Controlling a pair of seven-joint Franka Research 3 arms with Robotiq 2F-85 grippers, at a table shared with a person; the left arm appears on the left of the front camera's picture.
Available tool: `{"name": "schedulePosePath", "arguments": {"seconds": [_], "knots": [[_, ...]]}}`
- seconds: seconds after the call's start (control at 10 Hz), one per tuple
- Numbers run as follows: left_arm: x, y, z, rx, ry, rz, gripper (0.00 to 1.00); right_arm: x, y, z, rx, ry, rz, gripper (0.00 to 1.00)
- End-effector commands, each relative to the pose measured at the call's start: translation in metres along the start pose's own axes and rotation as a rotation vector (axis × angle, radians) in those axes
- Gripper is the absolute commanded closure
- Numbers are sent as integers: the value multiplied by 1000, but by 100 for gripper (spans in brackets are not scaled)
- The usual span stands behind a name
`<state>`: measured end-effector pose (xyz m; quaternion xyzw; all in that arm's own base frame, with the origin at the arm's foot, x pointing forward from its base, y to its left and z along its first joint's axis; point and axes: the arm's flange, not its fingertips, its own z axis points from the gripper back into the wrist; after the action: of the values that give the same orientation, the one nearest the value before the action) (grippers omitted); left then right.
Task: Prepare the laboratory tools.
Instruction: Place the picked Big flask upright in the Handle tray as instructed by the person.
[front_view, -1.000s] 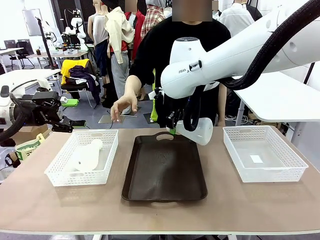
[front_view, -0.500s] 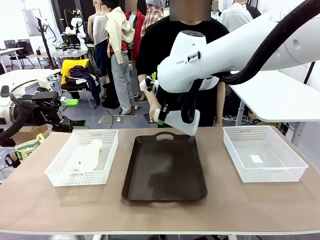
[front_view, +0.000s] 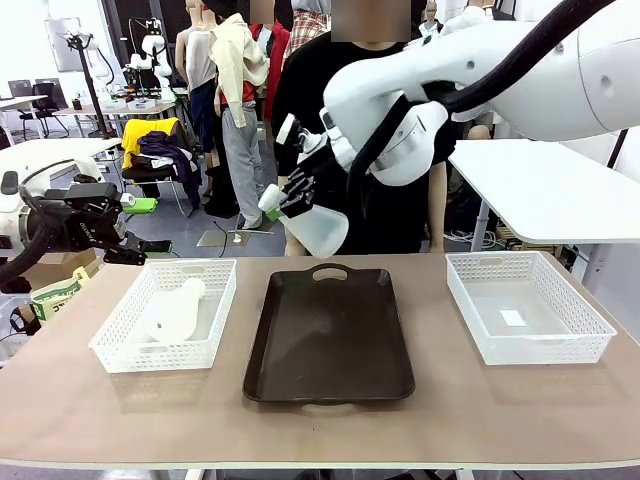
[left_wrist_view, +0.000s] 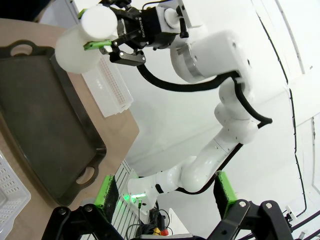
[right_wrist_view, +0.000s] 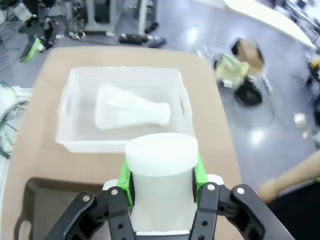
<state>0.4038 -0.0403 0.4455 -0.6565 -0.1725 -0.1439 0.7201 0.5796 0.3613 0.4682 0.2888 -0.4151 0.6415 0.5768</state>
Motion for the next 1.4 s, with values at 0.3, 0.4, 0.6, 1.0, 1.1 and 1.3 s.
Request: {"name": "schedulePosePath", "arguments": {"seconds": [0.3,0.4,0.6,1.0,1.1,1.3], "knots": [[0,-2,1,-7,-5,-3,0,-54,-2,8,98,-250,-69,100],[0,-2,1,-7,-5,-3,0,-61,-5,8,80,-253,-114,100],[0,-2,1,-7,-5,-3,0,-65,-6,13,49,-255,-121,100],[0,-2,1,-7,-5,-3,0,-69,-16,14,42,-238,-119,100],[0,-2,1,-7,-5,-3,0,-69,-16,14,42,-238,-119,100],[0,-2,1,-7,-5,-3,0,-69,-16,14,42,-238,-119,100]]}}
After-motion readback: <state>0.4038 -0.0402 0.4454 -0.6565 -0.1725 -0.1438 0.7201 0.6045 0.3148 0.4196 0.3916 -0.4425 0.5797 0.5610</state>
